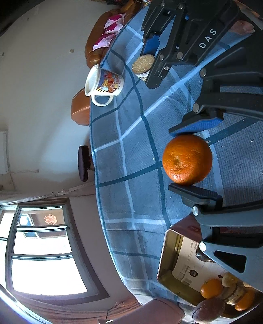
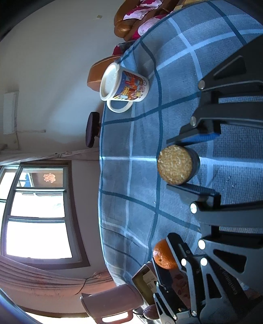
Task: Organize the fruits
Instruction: 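Lift and carry the cylinder with the right tool while the left tool carries the orange toward the tin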
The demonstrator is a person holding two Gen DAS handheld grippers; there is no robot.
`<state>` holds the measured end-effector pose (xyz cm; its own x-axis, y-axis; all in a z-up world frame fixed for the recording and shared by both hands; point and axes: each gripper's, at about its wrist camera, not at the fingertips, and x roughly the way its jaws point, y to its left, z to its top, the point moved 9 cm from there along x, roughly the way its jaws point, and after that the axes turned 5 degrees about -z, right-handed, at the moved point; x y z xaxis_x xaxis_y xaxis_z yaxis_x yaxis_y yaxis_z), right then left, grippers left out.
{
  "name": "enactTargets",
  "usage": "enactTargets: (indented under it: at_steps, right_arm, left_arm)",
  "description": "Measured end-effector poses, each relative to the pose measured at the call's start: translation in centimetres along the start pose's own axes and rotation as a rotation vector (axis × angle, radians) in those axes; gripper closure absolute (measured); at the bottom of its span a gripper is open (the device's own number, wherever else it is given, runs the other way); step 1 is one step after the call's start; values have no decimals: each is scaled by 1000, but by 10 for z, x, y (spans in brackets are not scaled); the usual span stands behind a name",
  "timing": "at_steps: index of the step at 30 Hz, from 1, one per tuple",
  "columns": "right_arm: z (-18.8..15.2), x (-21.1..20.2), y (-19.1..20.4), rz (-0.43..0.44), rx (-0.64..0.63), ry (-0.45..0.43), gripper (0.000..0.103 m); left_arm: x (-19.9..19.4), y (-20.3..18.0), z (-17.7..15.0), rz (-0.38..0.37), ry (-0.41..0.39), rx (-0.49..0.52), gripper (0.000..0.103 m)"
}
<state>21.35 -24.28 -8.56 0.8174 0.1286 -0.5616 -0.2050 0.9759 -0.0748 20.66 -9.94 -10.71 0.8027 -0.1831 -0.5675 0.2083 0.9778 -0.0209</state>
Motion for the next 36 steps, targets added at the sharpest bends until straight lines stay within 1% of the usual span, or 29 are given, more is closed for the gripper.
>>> enactTargets:
  at_steps: [10,21,36]
  right_arm:
    - [4,-7,1,7,-2,-41,64]
    - [7,-16,1,11,-1,-82,64]
    - [12,-31,0,6,-1,-156,64]
  left_arm:
    - [-10,2,3,14,-45,1,54]
    - [-17,2,5,18,-78,-5,54]
    - [-33,1,6,39,-137,1,54]
